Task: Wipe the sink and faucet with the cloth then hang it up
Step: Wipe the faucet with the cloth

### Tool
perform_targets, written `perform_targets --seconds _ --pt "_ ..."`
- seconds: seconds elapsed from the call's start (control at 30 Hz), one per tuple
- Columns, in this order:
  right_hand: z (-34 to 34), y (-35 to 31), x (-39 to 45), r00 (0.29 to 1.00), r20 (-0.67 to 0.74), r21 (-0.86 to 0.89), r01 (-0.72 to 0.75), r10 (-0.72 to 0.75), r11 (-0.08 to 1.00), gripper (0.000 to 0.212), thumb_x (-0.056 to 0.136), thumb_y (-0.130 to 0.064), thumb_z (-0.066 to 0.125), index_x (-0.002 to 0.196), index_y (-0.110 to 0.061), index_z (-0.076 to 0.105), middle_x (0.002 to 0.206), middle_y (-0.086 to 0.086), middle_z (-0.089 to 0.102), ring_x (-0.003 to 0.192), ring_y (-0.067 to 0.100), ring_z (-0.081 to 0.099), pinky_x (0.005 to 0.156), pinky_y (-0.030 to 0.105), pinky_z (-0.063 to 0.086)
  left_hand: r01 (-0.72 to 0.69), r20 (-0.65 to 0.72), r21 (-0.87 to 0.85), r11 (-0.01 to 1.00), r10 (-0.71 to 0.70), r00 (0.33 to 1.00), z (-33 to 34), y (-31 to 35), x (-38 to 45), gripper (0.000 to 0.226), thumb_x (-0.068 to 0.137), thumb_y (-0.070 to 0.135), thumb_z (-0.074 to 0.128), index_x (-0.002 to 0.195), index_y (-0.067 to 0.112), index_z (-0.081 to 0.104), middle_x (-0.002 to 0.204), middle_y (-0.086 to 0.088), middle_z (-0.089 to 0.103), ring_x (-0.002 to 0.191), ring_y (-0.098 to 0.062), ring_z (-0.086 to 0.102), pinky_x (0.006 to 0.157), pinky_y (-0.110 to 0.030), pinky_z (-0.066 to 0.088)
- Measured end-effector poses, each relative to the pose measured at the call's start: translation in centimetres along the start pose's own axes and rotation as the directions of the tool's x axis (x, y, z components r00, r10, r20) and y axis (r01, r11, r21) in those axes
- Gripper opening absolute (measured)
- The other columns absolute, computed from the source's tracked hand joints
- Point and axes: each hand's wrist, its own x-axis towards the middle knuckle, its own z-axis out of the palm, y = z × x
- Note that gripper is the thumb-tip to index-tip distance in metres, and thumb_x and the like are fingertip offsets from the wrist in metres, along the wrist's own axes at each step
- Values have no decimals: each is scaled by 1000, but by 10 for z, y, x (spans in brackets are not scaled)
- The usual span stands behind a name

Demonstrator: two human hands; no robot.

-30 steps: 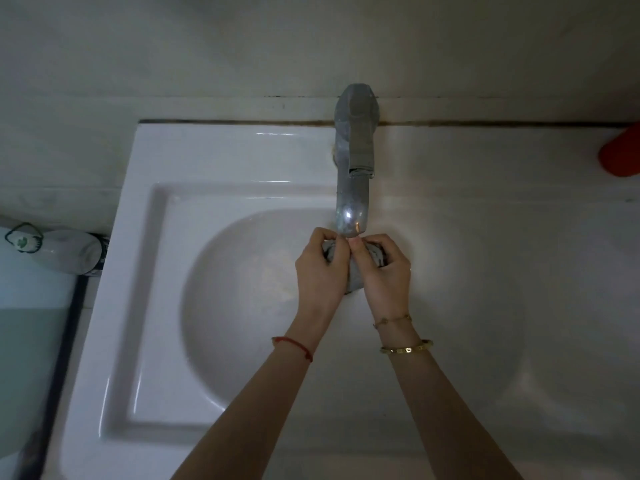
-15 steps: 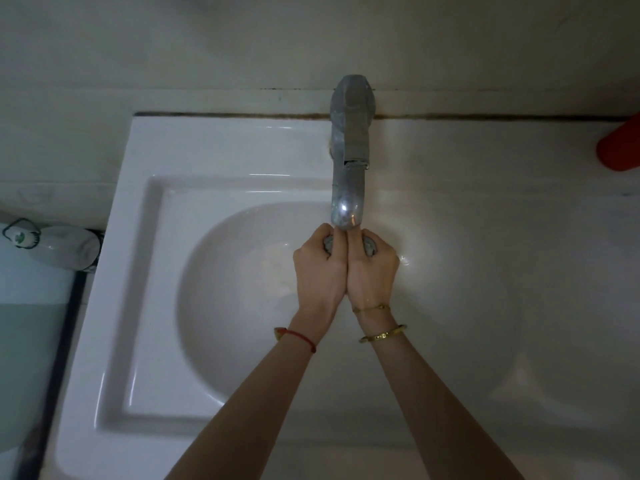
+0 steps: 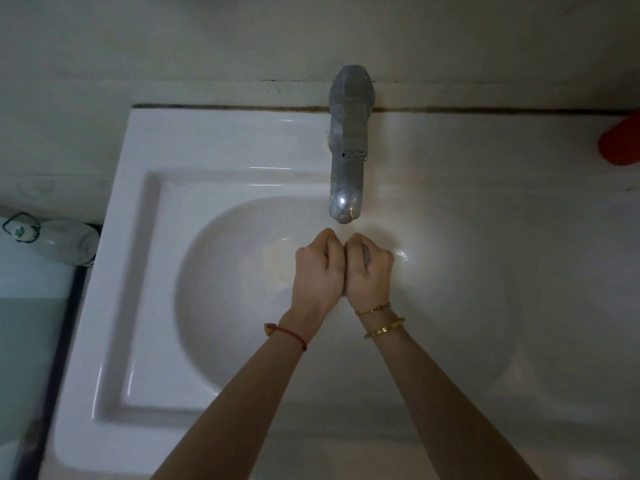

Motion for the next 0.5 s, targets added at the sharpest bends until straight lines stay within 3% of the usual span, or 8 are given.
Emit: perform_targets --seconds 0.13,0.27,0.37,0.5 --pt "-7 -1 -3 997 72 9 -12 11 1000 35 95 -32 45 66 -13 48 58 -6 52 54 9 48 53 28 42 -22 -30 39 999 23 999 -5 -1 -1 34 99 17 51 67 14 41 51 10 41 48 -7 41 48 -25 33" --pt "-10 -7 0 983 9 126 -184 184 975 21 94 -29 63 88 -10 67 85 2 70 83 15 67 77 28 56 132 -108 47 990 -126 986 -2 6 1 32 94 46 59 84 17 50 66 9 57 59 -4 53 58 -28 47" --pt "-11 -14 3 951 -28 256 -292 309 922 18 89 -27 69 88 -9 70 86 3 71 85 13 69 75 25 56 242 -110 -32 970 -244 963 -1 14 4 35 89 51 64 91 17 54 78 7 65 71 -8 63 68 -34 55" --pt "-4 -19 0 947 -84 250 -282 311 926 26 93 -33 62 84 -9 67 83 4 71 79 10 67 69 17 52 218 -41 24 976 -217 975 2 17 8 37 94 49 57 90 12 56 75 1 66 68 -12 63 66 -36 55"
